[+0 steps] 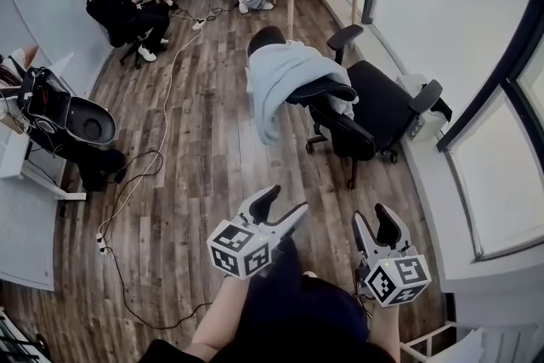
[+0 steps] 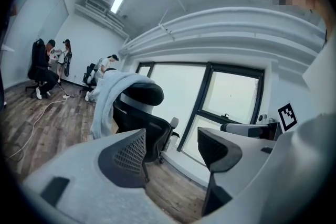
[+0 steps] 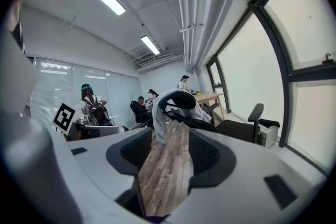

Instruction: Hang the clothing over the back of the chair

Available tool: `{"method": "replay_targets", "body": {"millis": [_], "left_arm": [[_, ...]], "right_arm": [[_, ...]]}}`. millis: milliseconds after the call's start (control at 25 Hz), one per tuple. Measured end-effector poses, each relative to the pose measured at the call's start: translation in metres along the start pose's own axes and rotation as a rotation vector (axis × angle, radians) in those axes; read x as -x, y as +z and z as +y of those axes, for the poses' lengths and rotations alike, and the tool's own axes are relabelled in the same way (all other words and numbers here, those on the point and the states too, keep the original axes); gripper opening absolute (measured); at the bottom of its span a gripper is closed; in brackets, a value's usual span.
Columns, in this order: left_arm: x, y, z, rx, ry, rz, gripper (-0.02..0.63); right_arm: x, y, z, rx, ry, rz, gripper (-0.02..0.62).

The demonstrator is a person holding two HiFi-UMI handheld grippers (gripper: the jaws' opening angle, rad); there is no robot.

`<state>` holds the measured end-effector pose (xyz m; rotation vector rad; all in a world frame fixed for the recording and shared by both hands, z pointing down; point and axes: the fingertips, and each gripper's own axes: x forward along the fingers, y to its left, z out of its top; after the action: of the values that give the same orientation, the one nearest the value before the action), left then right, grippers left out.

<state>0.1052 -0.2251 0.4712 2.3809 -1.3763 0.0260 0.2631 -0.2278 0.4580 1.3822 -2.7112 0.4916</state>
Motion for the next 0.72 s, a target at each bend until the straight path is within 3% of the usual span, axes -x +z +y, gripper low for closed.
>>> {"method": "replay_targets", "body": {"millis": [200, 400, 480, 720], "left_arm": [[0.005, 0.006, -0.004, -0.01, -0.015, -0.016, 0.22], [0.01, 0.008, -0.001, -0.067, 0.036, -0.023, 0.027], [0.012, 0.008, 0.001, -0.089, 0.049, -0.012, 0.014], [0.021, 0.001, 0.009, -0.118, 0.096, 0.011, 0.006]], "right_arm": [[0.004, 0.01, 0.007, -0.051, 0.019, -0.063, 0.208], [0.006, 0.011, 0.006, -0.003, -0.03, -0.068, 0.053], [0.005, 0.01, 0.006, 0.021, -0.047, -0.056, 0.004], [0.004, -0.003, 0.01, 0.042, -0.05, -0.009, 0.002]]}}
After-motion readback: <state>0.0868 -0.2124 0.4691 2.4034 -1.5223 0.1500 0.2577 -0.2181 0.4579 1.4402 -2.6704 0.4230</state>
